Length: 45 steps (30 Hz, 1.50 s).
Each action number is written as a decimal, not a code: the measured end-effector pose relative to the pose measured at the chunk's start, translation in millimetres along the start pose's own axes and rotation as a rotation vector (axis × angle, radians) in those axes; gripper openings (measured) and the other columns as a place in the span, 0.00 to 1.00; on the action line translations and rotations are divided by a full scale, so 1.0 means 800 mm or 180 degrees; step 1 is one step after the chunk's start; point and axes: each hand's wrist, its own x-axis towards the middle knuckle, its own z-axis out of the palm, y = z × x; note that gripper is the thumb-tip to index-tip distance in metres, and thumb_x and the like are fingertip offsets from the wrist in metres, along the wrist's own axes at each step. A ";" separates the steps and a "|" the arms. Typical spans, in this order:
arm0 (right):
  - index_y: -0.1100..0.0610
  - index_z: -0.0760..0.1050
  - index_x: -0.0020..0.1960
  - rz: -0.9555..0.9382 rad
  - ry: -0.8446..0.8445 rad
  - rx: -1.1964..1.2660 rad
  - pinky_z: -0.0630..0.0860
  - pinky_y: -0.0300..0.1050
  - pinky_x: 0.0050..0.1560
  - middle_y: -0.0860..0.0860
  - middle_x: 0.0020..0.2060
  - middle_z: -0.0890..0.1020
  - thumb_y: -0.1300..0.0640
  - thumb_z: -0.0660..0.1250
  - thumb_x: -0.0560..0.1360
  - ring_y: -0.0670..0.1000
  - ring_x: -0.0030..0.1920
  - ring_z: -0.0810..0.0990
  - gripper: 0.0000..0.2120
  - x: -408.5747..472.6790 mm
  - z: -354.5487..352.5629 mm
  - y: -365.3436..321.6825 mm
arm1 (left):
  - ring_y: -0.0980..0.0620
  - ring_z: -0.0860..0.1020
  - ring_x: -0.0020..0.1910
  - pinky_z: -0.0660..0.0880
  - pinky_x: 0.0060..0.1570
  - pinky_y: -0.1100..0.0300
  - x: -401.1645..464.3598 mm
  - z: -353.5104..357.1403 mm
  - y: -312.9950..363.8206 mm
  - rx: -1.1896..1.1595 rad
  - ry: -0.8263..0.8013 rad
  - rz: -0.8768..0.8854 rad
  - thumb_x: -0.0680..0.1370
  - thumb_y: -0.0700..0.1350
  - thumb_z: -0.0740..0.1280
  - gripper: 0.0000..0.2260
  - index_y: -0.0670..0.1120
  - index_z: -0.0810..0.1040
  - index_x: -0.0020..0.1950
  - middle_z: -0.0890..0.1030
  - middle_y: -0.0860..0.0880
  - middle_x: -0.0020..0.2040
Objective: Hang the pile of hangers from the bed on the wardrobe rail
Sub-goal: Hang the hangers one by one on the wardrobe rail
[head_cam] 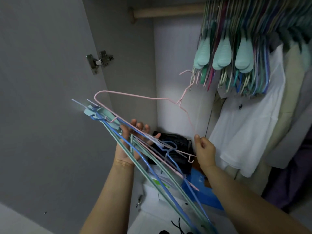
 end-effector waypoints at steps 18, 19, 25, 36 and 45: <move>0.56 0.60 0.31 -0.0135 -0.0045 0.0119 0.59 0.41 0.31 0.50 0.27 0.59 0.49 0.63 0.78 0.47 0.30 0.60 0.22 0.008 -0.020 -0.041 | 0.58 0.77 0.28 0.75 0.34 0.64 -0.022 -0.012 -0.014 0.0320 0.0560 -0.0316 0.53 0.52 0.85 0.16 0.49 0.82 0.32 0.78 0.54 0.29; 0.56 0.59 0.31 -0.0176 -0.0096 0.0045 0.58 0.40 0.31 0.49 0.27 0.59 0.48 0.63 0.78 0.46 0.29 0.59 0.23 0.008 -0.020 -0.044 | 0.58 0.76 0.28 0.74 0.34 0.64 -0.024 -0.012 -0.014 0.0301 0.0563 -0.0304 0.53 0.52 0.85 0.16 0.49 0.82 0.31 0.77 0.55 0.28; 0.53 0.57 0.30 -0.0174 -0.0145 -0.0074 0.57 0.38 0.29 0.47 0.26 0.59 0.46 0.63 0.78 0.44 0.27 0.59 0.23 -0.003 -0.011 -0.054 | 0.56 0.72 0.27 0.67 0.30 0.63 -0.025 -0.010 -0.010 0.0327 0.0589 -0.0205 0.54 0.48 0.85 0.16 0.52 0.83 0.35 0.75 0.54 0.29; 0.44 0.68 0.44 0.1135 -0.1446 0.0147 0.70 0.47 0.57 0.42 0.37 0.69 0.28 0.50 0.73 0.46 0.38 0.70 0.21 0.009 0.044 -0.075 | 0.52 0.80 0.40 0.79 0.41 0.58 -0.034 -0.026 -0.007 0.0219 0.0299 -0.0308 0.59 0.46 0.83 0.15 0.50 0.84 0.41 0.80 0.54 0.36; 0.57 0.66 0.67 0.0964 -0.2146 0.0940 0.59 0.48 0.69 0.41 0.49 0.73 0.46 0.53 0.81 0.46 0.61 0.69 0.20 0.008 0.073 -0.145 | 0.50 0.82 0.43 0.79 0.43 0.57 -0.046 -0.010 -0.012 0.0262 0.0279 -0.0486 0.67 0.45 0.79 0.09 0.46 0.82 0.43 0.80 0.50 0.38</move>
